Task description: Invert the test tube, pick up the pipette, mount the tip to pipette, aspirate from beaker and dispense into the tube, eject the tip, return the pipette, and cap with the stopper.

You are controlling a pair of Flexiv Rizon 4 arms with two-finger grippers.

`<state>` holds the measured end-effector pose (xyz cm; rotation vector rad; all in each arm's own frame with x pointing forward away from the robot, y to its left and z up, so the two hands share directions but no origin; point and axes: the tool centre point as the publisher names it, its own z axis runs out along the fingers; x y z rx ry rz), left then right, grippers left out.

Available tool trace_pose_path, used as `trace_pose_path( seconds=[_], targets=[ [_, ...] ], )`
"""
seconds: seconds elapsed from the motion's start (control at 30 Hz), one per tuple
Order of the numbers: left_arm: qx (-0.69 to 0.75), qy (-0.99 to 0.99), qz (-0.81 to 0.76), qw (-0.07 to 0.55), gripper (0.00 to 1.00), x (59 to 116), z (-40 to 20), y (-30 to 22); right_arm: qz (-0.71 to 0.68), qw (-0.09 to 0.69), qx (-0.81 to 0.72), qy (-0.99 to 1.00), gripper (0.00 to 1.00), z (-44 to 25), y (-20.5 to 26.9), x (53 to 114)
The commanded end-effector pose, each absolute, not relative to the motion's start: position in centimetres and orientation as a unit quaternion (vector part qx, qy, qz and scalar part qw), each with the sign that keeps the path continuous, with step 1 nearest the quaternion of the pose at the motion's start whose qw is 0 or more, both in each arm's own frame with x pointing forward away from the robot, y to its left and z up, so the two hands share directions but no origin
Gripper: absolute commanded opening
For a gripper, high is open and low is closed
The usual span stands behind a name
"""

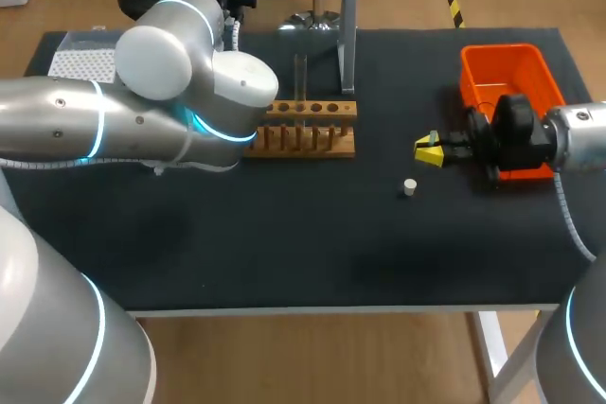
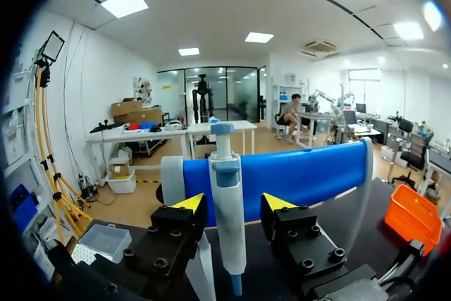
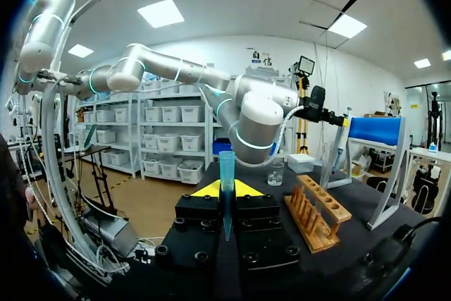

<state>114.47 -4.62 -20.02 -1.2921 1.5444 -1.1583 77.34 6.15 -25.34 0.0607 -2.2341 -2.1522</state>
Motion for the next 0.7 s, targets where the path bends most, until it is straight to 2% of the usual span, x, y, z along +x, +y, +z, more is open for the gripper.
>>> trace_pose_path(
  seconds=[0.03, 0.7],
  targets=[
    [-0.511, 0.602, -0.461, 0.404, 0.46, 115.1, -20.7, -5.1, -0.693, 0.019, 0.019, -0.72, 0.0, -25.3, 6.1, 77.3],
    [-0.521, 0.583, -0.463, 0.417, 0.41, 116.4, -20.9, -5.0, -0.693, 0.019, 0.019, -0.72, 0.0, -25.3, 6.1, 77.3]
  ],
)
